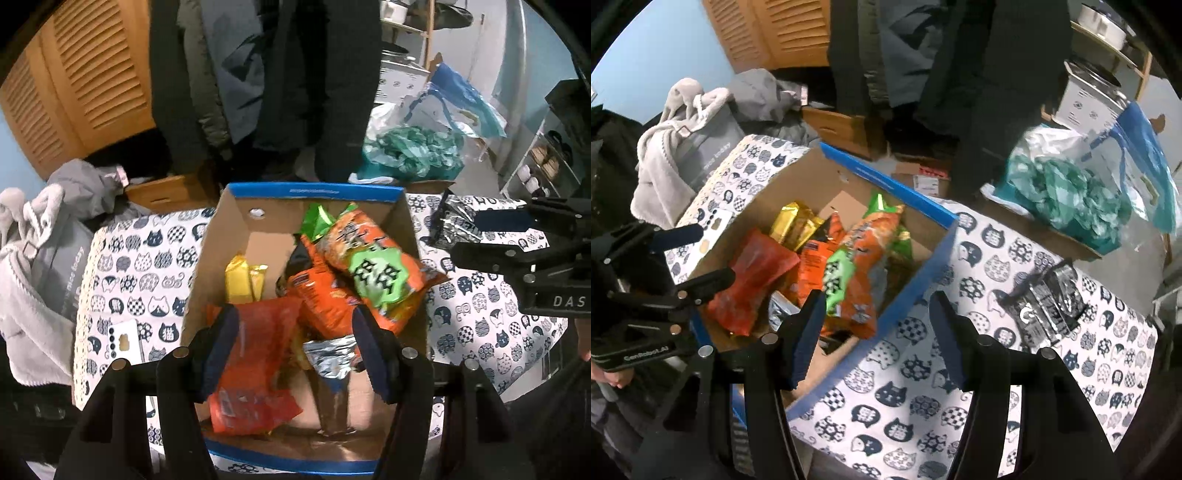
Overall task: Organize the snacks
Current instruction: 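Move both tools back toward the black packets on the tablecloth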
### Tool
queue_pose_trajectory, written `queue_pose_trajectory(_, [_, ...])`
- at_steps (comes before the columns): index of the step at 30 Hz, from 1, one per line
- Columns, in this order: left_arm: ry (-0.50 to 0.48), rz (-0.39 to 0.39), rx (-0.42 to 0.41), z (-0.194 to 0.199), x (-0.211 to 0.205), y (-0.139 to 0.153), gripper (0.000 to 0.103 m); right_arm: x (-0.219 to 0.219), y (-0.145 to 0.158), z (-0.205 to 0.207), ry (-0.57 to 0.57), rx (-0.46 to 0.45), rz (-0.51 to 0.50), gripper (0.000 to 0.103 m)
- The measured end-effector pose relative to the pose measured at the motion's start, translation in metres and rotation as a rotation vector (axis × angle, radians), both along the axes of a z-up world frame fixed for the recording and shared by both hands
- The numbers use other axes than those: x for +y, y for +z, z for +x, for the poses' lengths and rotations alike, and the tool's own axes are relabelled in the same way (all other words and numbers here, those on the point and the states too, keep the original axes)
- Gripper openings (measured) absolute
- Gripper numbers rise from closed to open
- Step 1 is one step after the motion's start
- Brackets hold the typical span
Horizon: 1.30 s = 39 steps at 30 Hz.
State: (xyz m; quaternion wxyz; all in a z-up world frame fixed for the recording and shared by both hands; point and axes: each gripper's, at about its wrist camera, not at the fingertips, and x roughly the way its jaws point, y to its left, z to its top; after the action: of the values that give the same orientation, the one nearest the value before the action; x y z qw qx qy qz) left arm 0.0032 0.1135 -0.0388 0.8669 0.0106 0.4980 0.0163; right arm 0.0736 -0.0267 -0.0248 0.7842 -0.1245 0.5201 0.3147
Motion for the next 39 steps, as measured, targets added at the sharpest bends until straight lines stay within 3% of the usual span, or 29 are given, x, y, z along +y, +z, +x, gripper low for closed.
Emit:
queue_pose_trajectory(7, [-0.049,0.026,0.003,0.008,-0.030,0.003,0.065,-0.029,0.002,0.003,-0.037,-0.019,-0.002,0.066])
queue_pose_trajectory(26, [-0.185,0.113,0.026,0.037,-0.123,-0.001,0.072,-0.124,-0.008,0.011,-0.147,-0.035,-0.021,0.071])
queue_pose_trajectory(39, [-0.209,0.093,0.120,0.075,-0.175,-0.027,0.072,-0.191,-0.027,0.028,-0.234,-0.006,-0.025,0.074])
